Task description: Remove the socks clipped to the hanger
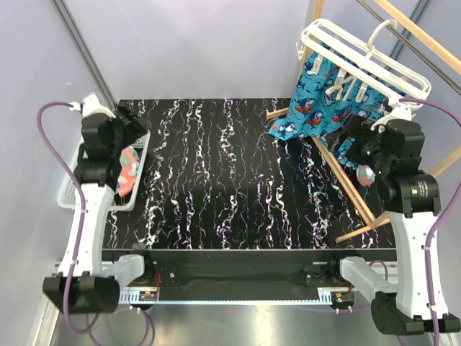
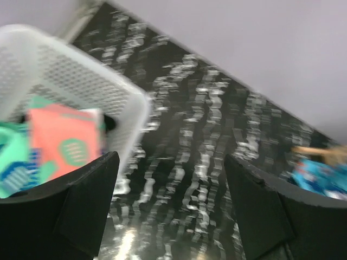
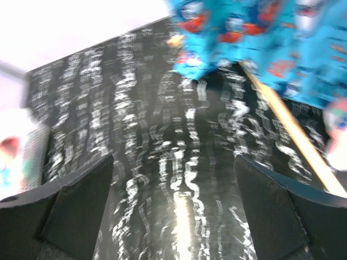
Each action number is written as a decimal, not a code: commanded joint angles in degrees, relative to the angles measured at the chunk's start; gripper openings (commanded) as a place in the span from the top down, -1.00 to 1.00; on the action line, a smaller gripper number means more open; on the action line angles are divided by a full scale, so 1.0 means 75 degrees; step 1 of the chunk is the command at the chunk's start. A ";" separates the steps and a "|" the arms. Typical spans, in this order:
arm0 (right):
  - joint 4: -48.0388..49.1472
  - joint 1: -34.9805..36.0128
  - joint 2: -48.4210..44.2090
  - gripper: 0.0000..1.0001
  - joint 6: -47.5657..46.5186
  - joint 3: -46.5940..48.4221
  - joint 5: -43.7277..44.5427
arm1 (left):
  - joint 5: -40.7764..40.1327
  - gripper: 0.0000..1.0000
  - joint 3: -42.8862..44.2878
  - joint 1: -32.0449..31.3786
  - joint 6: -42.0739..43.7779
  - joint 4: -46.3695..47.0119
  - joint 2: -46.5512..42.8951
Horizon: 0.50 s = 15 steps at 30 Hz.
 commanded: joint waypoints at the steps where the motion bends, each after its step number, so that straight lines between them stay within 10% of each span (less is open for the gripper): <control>1: -0.0370 0.0034 0.0186 -0.99 0.0279 0.0268 0.1859 | 0.1285 -0.68 -0.0859 -0.0719 -0.0513 0.1199 -0.0579; 15: -0.0032 0.0010 0.0630 -0.99 0.0033 -0.0645 0.5059 | 0.3056 -0.64 -0.2137 -0.2503 -0.0759 0.2324 -0.1142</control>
